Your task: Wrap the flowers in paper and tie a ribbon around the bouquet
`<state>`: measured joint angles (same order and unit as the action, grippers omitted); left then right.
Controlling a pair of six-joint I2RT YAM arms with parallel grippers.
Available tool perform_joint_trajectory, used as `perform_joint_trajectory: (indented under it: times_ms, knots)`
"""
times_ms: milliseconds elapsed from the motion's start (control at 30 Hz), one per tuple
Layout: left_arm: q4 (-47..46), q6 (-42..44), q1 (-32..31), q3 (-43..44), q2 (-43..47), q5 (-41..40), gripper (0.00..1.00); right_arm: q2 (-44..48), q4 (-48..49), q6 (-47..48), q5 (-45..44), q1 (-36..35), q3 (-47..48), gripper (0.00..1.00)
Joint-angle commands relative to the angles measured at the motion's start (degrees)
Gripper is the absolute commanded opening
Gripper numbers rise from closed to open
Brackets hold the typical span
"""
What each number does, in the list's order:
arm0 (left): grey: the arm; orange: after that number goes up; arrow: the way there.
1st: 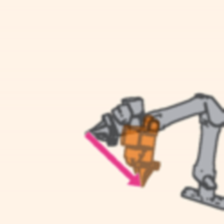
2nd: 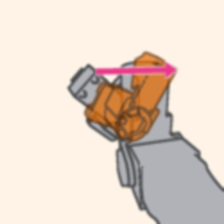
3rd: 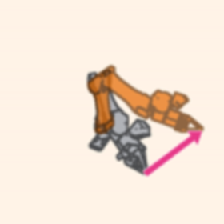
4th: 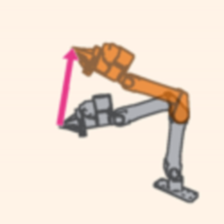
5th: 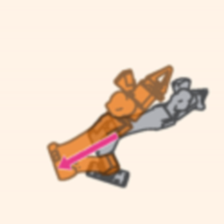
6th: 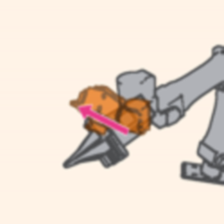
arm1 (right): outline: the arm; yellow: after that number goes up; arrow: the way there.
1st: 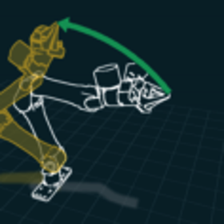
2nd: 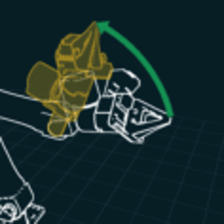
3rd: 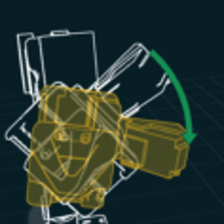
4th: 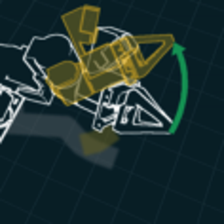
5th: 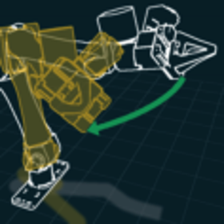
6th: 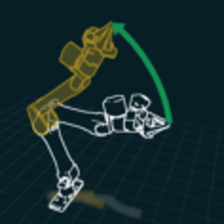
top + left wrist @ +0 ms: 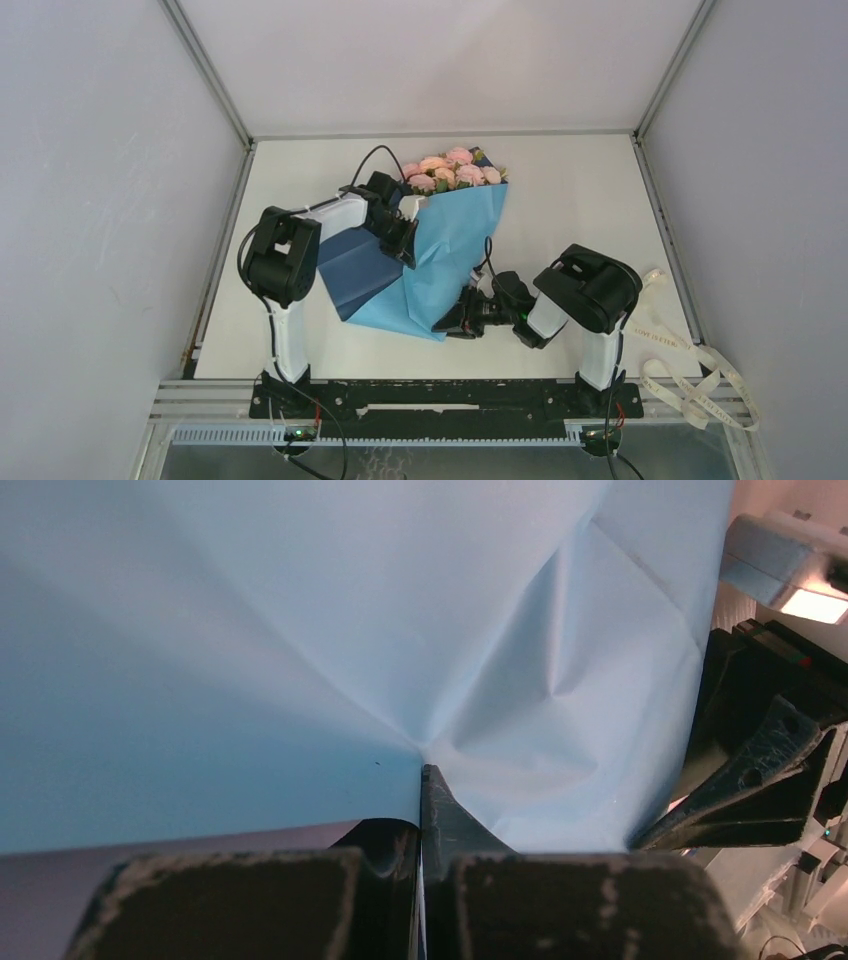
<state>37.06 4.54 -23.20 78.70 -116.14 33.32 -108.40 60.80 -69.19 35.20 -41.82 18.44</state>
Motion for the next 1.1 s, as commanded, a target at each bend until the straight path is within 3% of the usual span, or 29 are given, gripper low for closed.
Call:
perform_joint_trajectory:
  times_ms: [0, 33, 100, 267, 300, 333, 367, 400, 433, 467, 567, 600, 633, 667, 700, 733, 867, 900, 933, 967, 1067]
  knots:
    - [-1.5, 1.4, -0.1, -0.3, 3.7, 0.4, 0.00, 1.0, 1.7, 0.2, 1.9, -0.4, -0.5, 0.35]
    - [-1.4, 1.4, -0.1, -0.3, 3.6, 0.4, 0.00, 0.8, 1.7, 0.1, 2.0, -0.4, -0.5, 0.27]
    - [-1.5, 1.5, -0.1, -0.4, 3.6, 0.4, 0.00, 0.7, 2.1, 0.0, 2.0, -0.5, -0.7, 0.01]
    - [-1.5, 1.5, -0.1, -0.5, 3.7, 0.4, 0.00, 2.6, -0.1, 1.6, 1.1, 0.0, -0.9, 0.00]
    - [-1.4, 1.5, -0.1, -0.5, 3.7, 0.4, 0.00, 2.8, -0.9, 1.9, 1.3, 0.2, -0.8, 0.04]
    - [-1.4, 1.5, -0.1, -0.4, 3.6, 0.4, 0.00, 3.0, -1.4, 2.2, 1.4, 0.3, -0.7, 0.19]
    - [-1.5, 1.5, -0.1, -0.4, 3.6, 0.4, 0.00, 3.1, -1.7, 2.4, 1.4, 0.4, -0.7, 0.25]
    - [-1.4, 1.5, -0.1, -0.4, 3.5, 0.4, 0.00, 3.1, -2.0, 2.5, 1.4, 0.5, -0.7, 0.23]
    - [-1.3, 1.5, -0.1, -0.4, 3.5, 0.3, 0.00, 3.2, -2.1, 2.5, 1.3, 0.5, -0.8, 0.03]
    - [-1.4, 1.5, -0.1, -0.4, 3.5, 0.4, 0.00, 3.4, -2.0, 2.5, 0.8, 0.4, -1.0, 0.00]
    - [-1.3, 1.6, -0.2, -0.3, 3.5, 0.4, 0.00, 4.9, -3.5, 3.5, 0.6, 0.6, -0.9, 0.00]
    - [-1.3, 1.7, -0.1, -0.3, 3.5, 0.4, 0.00, 5.2, -4.3, 4.0, 0.8, 0.8, -0.6, 0.05]
    - [-1.3, 1.6, -0.1, -0.3, 3.5, 0.3, 0.00, 5.4, -4.6, 4.2, 1.0, 1.0, -0.5, 0.19]
    - [-1.2, 1.5, -0.2, -0.3, 3.4, 0.4, 0.00, 5.6, -5.0, 4.3, 0.9, 1.1, -0.5, 0.24]
    - [-1.2, 1.5, -0.2, -0.3, 3.4, 0.4, 0.00, 5.8, -5.5, 4.5, 0.7, 1.2, -0.6, 0.20]
    - [-1.2, 1.6, -0.2, -0.4, 3.4, 0.4, 0.00, 6.1, -6.0, 4.7, 0.5, 1.2, -0.7, 0.04]
    - [-1.2, 1.6, -0.2, -0.3, 3.4, 0.3, 0.00, 8.5, -8.9, 5.8, -0.7, 1.3, -1.2, 0.00]
    - [-1.1, 1.6, -0.2, -0.4, 3.5, 0.3, 0.00, 9.2, -10.2, 6.5, -0.5, 1.5, -1.0, 0.11]
    - [-1.1, 1.6, -0.2, -0.3, 3.5, 0.3, 0.00, 10.1, -11.7, 7.2, -0.5, 1.7, -1.0, 0.33]
    - [-1.2, 1.6, -0.2, -0.2, 3.5, 0.4, 0.00, 11.6, -13.3, 8.2, -0.8, 2.0, -1.1, 0.43]
    - [-1.2, 1.5, -0.2, -0.3, 3.5, 0.3, 0.00, 21.2, -25.8, 14.2, -5.4, 3.0, -0.6, 0.46]
